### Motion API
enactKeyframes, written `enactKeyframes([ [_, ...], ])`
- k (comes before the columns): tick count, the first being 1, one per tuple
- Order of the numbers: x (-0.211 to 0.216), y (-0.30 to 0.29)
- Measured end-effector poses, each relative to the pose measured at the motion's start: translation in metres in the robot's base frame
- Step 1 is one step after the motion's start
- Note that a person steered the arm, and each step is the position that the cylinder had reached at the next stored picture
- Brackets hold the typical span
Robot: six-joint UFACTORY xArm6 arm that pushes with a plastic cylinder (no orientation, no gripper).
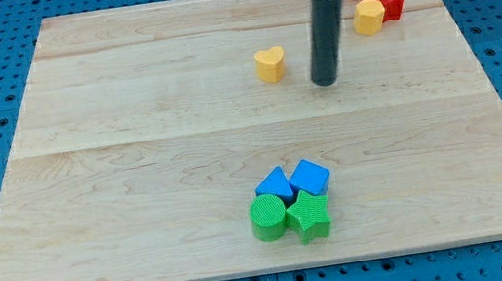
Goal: Push the yellow hexagon towards top side of the board
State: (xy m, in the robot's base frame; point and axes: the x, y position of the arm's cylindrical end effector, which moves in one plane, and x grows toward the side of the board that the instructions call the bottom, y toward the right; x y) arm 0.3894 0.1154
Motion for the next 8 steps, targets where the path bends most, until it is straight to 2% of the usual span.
enactKeyframes([
  [1, -0.018, -0.005],
  [3, -0.022, -0.171],
  [4, -0.022, -0.121],
  [5, -0.011, -0.032],
  [6, 0.005, 0.029],
  [8, -0.047, 0.118],
])
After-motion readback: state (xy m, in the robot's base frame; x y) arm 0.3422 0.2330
